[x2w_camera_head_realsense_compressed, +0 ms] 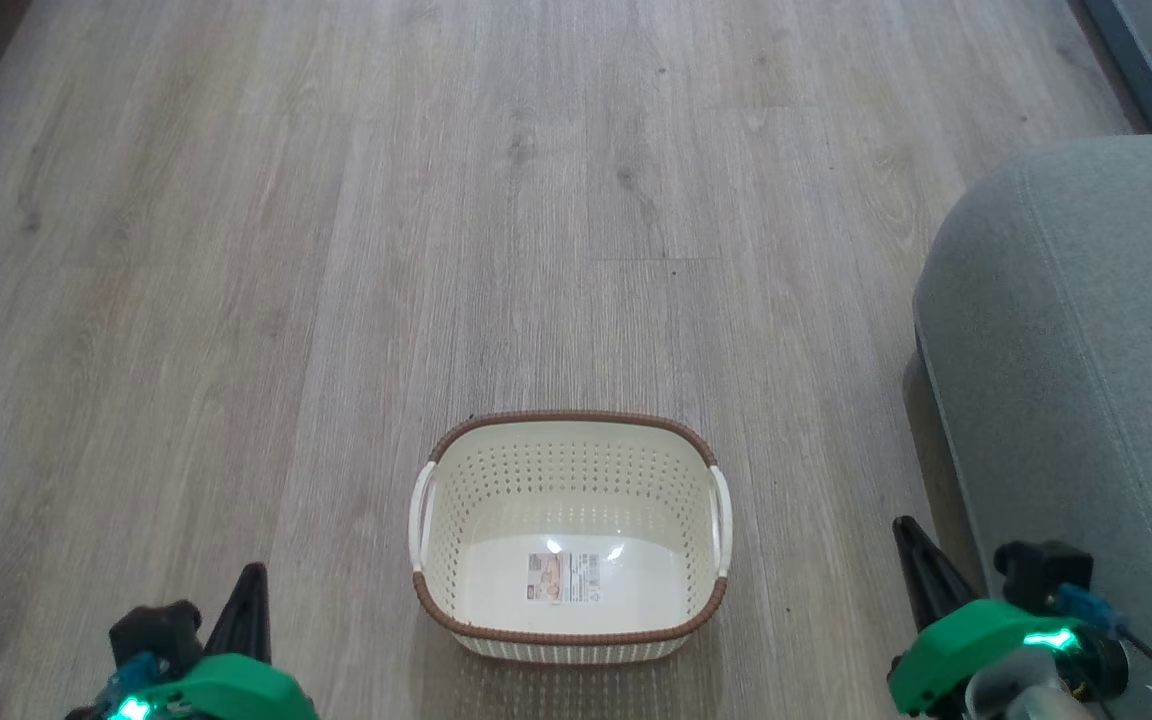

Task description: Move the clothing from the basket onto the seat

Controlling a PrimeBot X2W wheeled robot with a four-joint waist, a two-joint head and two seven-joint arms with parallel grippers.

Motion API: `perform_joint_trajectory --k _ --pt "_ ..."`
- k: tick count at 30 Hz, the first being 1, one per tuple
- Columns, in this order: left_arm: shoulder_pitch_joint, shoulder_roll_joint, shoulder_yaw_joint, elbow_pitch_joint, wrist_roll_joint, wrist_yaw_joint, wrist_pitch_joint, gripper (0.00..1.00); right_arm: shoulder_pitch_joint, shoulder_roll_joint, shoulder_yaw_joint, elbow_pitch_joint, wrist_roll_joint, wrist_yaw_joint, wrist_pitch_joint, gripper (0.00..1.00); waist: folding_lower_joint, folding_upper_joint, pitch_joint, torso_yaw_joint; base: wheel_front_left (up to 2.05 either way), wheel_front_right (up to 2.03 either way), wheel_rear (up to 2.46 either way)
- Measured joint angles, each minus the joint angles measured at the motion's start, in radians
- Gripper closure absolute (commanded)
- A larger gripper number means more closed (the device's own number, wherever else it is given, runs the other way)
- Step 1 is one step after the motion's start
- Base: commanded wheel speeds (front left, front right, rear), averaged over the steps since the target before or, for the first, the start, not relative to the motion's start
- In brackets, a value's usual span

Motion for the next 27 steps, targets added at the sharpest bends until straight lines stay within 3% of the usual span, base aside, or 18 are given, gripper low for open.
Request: perform_joint_trajectory --k 27 --pt "-0.007 0.000 0.000 -0.040 -0.336 -0.010 0.071 1.00 0.000 0.015 -0.055 -0.063 0.297 0.000 0.079 1.00 0.0000 0.0000 0.005 -0.009 0.00 0.00 0.00"
